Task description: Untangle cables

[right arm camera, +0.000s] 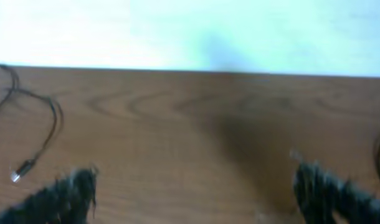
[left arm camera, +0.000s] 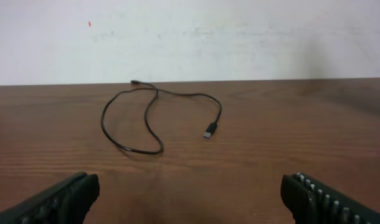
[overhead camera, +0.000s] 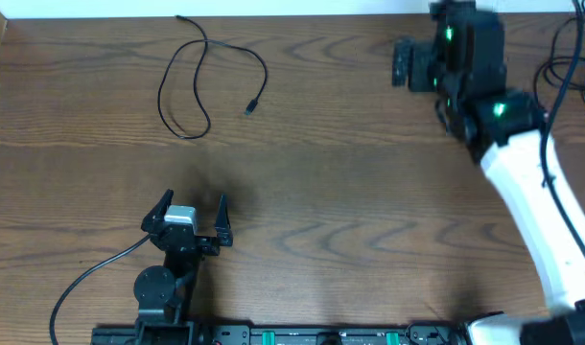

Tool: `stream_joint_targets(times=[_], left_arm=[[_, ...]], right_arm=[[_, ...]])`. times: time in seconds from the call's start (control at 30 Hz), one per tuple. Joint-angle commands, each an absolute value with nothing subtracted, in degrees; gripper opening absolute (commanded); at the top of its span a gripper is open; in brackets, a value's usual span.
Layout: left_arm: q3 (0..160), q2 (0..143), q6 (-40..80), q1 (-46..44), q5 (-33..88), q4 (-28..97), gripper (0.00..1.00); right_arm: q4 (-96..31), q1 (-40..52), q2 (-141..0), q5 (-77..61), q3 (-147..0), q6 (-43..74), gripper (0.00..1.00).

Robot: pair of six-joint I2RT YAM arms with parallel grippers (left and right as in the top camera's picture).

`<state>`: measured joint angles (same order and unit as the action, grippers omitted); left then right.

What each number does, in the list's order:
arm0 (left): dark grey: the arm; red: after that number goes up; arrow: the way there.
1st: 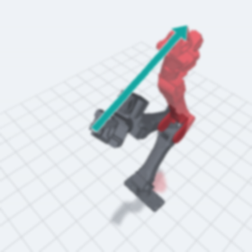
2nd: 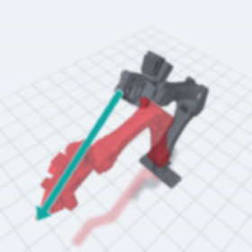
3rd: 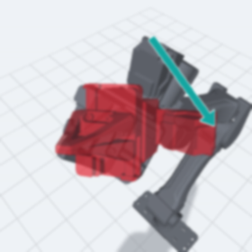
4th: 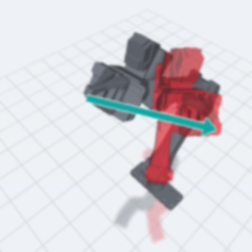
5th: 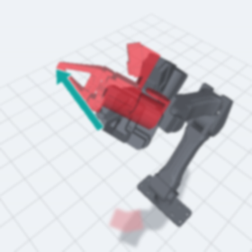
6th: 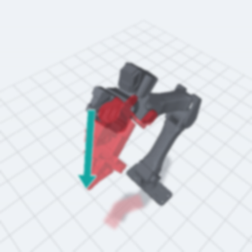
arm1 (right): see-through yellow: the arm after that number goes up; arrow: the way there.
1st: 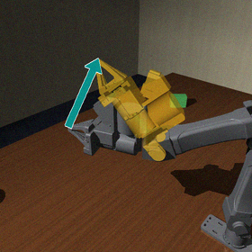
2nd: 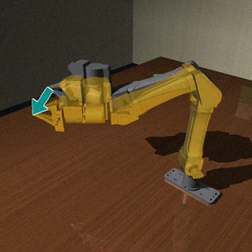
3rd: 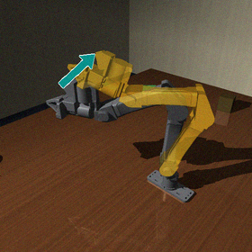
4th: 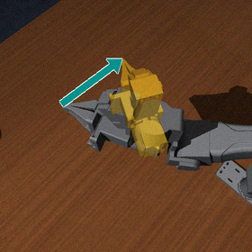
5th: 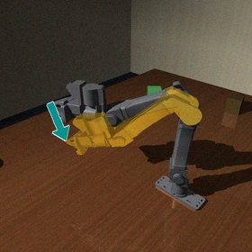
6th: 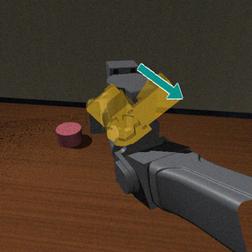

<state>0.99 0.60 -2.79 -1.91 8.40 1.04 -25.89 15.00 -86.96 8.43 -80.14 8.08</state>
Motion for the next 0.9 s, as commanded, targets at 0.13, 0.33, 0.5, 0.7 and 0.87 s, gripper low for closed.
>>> stream_joint_targets(times=[0.13, 0.33, 0.5, 0.7, 0.87], left_arm=[[0.2, 0.3, -2.3, -1.6, 9.0, 3.4, 0.98], [0.2, 0.3, -2.3, -1.6, 9.0, 3.4, 0.98], [0.2, 0.3, -2.3, -1.6, 9.0, 3.4, 0.98], [0.2, 0.3, -2.3, -1.6, 9.0, 3.4, 0.98], [0.2, 0.3, -2.3, -1.6, 9.0, 3.4, 0.98]], right_arm=[[-5.1, 14.7, -76.5, 8.2, -54.2, 7.7, 0.99], [16.0, 14.7, -70.5, 8.6, -37.4, 7.7, 0.99], [25.5, 14.7, -63.9, 8.7, -25.4, 7.7, 0.99], [30.2, 14.7, -54.6, 9.7, -13.5, 7.7, 0.99], [30.5, 14.7, -46.6, 10.0, -5.0, 7.7, 0.99]])
